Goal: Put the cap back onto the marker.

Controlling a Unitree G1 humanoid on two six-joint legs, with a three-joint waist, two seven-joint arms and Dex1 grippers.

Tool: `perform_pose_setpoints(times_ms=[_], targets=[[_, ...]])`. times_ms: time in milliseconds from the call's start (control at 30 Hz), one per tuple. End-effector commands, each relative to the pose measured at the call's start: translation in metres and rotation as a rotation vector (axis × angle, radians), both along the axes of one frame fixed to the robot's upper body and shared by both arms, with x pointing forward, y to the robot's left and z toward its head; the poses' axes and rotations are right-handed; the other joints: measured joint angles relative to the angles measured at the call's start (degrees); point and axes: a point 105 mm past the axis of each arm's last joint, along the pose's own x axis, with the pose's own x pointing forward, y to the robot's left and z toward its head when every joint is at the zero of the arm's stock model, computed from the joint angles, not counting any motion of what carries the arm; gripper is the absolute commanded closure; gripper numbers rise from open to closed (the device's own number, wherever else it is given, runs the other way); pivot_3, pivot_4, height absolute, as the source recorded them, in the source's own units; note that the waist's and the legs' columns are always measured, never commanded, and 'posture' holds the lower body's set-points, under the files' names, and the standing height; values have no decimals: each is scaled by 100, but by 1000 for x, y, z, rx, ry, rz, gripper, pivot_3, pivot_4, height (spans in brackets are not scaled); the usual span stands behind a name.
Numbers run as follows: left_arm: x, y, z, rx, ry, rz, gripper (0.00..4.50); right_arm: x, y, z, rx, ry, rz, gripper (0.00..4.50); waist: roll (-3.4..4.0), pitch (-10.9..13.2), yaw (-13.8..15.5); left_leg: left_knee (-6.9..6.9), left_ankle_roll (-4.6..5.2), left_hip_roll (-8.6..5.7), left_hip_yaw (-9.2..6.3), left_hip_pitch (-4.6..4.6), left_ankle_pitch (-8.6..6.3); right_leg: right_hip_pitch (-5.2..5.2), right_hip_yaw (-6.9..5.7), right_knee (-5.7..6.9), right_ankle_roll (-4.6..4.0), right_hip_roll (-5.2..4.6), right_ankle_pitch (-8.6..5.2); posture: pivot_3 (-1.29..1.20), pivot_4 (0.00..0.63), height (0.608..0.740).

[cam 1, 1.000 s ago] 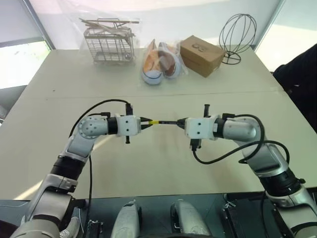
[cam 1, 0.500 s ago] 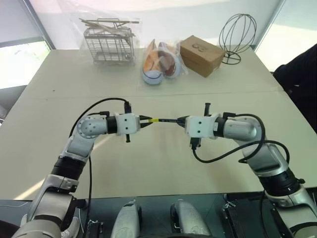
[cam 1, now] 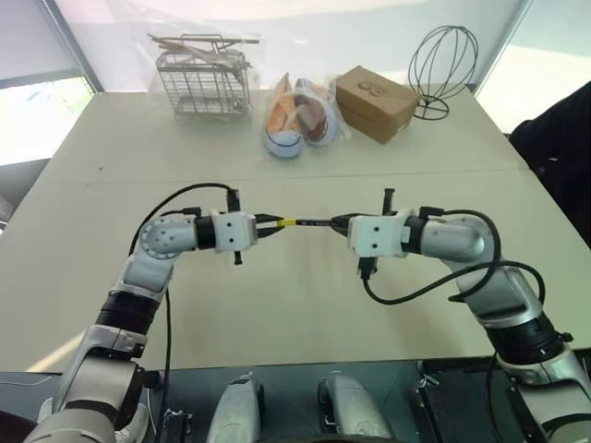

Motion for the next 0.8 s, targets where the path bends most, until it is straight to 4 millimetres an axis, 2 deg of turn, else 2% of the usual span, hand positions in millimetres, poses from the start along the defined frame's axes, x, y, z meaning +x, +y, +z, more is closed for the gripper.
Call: perform_pose_setpoints(times_ms=[33,800], targets=[[-11,-28,18,-54,-74,-118,4478,-30,40,11,23,-69,248,4500,0,0,0,0,0,0,0,0,0,0,0,0,0,0,0,0,150,740],[-14,-42,25,-76,-50,-129,4478,-29,49,11,33,-88,264,4500,0,0,1,0,0,1,-1,0,0,0,0,0,0,2,0,0,150,740]])
